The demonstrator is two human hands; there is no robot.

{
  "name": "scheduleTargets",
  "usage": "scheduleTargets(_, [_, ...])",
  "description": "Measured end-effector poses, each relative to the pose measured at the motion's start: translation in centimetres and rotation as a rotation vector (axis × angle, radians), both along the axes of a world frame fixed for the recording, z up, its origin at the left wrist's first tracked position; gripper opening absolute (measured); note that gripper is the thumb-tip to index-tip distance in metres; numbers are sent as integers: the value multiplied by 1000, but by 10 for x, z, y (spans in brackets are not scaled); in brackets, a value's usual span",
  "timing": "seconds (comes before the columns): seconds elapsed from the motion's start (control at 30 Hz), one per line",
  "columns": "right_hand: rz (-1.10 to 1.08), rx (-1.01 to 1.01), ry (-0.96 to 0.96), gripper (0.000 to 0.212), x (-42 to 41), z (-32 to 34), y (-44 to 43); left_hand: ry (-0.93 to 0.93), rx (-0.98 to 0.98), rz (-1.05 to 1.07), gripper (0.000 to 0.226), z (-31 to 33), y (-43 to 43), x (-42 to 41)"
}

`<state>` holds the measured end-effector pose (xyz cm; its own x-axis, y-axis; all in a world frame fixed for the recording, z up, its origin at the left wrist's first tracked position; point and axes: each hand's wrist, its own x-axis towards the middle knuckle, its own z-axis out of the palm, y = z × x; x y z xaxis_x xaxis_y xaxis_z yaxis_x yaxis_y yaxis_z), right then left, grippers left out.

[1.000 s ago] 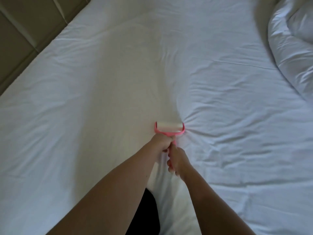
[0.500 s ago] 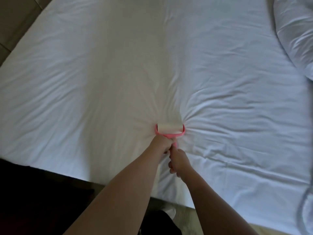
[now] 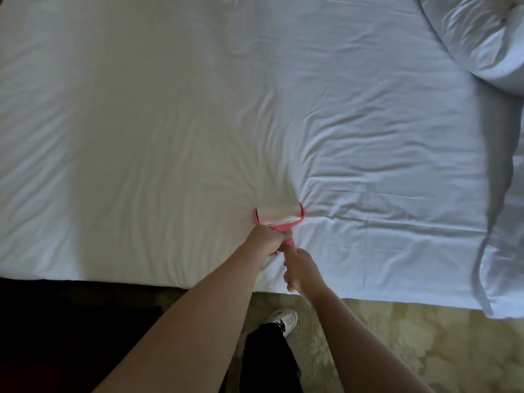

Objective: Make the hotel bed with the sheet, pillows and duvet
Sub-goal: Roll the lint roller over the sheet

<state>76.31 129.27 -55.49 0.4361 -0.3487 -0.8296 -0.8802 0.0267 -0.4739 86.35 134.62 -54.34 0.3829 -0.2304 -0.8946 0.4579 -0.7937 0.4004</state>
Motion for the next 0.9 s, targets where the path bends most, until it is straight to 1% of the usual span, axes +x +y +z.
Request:
scheduleTargets(0.07, [-12,-6,-5,41,-9,1,8,11,-16,-3,32,2,5,-8])
scheduleTargets(0.13, [-50,-29,-4,49,-18,3,14,27,-24,-12,33,3,9,-15])
scheduleTargets(0.23, [-79,-168,-58,54,-26,4,24,-1,-43,25,35,6,14,-23])
scheduleTargets(0.3, [-83,-276,-97,56,-27,9,31,20,-83,63,35,7,20,-23])
scheduleTargets(0.37, [-110,-318,-142,59,-25,12,40,56,-106,77,34,13,28,-17])
scheduleTargets(0.5, [-81,-265,-195,67,-8,14,65,42,-114,95,30,19,60,1])
scheduleTargets(0.63, [-19,-219,-227,68,15,18,102,45,-127,206,24,18,104,16])
scheduleTargets(0.77, [17,-174,-253,73,35,19,143,53,-60,281,31,16,141,33])
scheduleTargets(0.9, [4,-104,-246,73,46,19,178,86,-14,252,32,15,172,44])
